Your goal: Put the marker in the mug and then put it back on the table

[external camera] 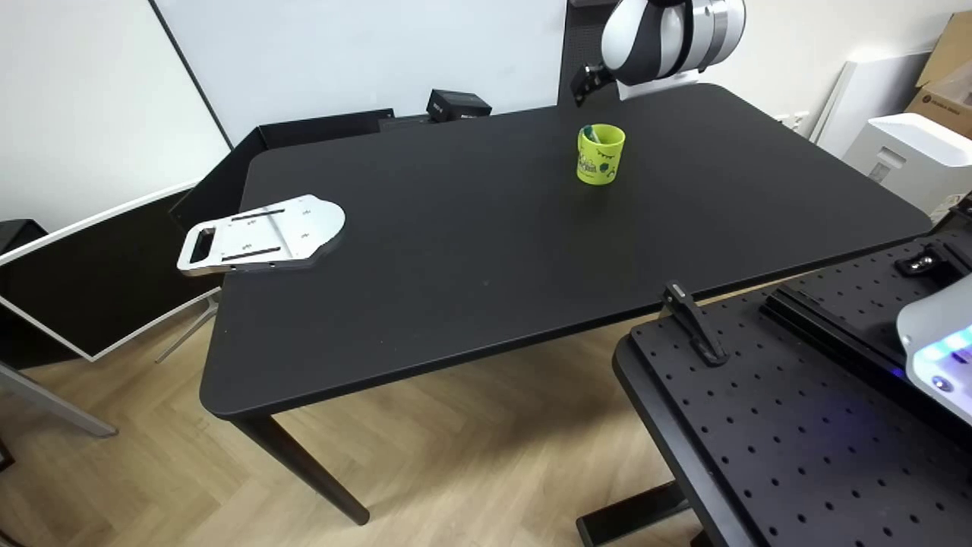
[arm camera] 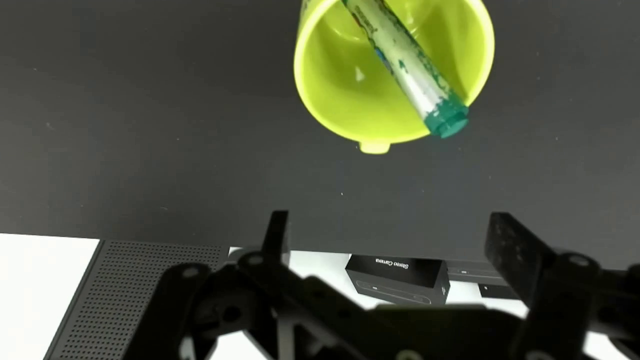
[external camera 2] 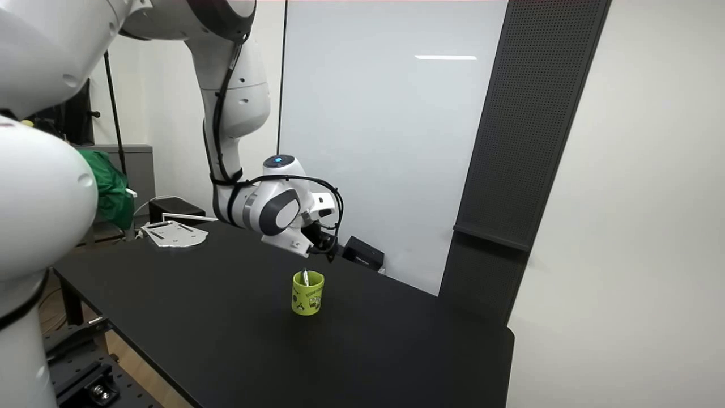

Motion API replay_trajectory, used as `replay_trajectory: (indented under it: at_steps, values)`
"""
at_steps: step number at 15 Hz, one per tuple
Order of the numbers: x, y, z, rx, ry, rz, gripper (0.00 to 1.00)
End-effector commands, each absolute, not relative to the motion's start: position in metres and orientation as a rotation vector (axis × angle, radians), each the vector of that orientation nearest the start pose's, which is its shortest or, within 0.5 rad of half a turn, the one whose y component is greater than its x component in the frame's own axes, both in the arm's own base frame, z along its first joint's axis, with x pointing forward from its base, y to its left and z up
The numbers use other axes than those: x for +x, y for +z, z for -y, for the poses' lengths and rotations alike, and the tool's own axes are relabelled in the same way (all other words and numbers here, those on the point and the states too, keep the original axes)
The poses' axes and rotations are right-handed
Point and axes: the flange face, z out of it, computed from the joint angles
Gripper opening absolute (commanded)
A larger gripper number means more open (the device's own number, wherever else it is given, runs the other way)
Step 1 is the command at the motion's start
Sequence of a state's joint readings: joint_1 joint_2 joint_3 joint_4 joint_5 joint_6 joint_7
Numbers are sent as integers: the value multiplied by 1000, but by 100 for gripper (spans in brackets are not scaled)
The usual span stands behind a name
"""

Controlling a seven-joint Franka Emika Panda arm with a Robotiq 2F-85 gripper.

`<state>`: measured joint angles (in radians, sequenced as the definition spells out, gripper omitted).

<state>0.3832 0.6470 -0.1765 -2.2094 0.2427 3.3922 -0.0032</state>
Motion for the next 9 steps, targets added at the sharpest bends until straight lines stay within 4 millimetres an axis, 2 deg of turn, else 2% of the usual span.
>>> replay_trajectory:
  at_steps: [1, 4, 9]
  values:
    - [556, 171, -78, -3137, -756, 136, 100]
    - [561, 186, -73, -3207, -672, 251, 100]
    - [570, 214, -89, -3256, -516, 542, 100]
